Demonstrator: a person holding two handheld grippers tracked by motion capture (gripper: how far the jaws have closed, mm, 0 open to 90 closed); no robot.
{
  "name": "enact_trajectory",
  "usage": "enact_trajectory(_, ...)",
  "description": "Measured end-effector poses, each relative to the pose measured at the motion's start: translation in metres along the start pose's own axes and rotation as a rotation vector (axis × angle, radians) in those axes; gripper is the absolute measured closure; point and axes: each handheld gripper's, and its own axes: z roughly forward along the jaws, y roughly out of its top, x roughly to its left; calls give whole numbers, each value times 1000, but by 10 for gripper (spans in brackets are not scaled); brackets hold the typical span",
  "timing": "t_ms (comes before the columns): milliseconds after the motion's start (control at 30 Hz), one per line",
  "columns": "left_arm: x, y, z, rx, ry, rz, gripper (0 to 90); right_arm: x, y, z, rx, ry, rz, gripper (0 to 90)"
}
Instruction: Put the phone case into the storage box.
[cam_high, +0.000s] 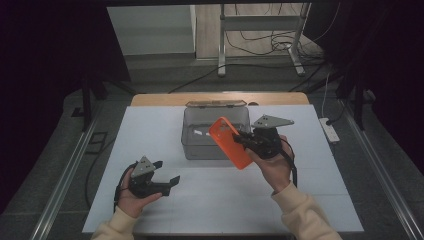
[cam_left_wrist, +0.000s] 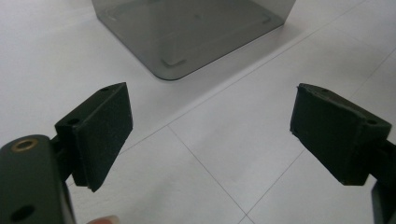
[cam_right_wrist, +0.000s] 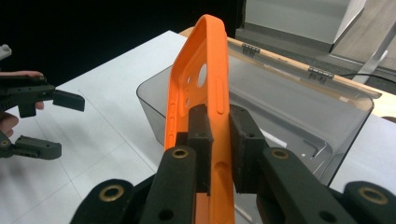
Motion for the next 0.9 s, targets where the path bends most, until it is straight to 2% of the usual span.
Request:
enact_trajectory(600,-1,0,2,5,4,-5,135,-12,10,0,-25,-45,29,800)
enact_trajectory(900,-2,0,2,10,4,-8,133,-11,13,3,-26,-61,13,800)
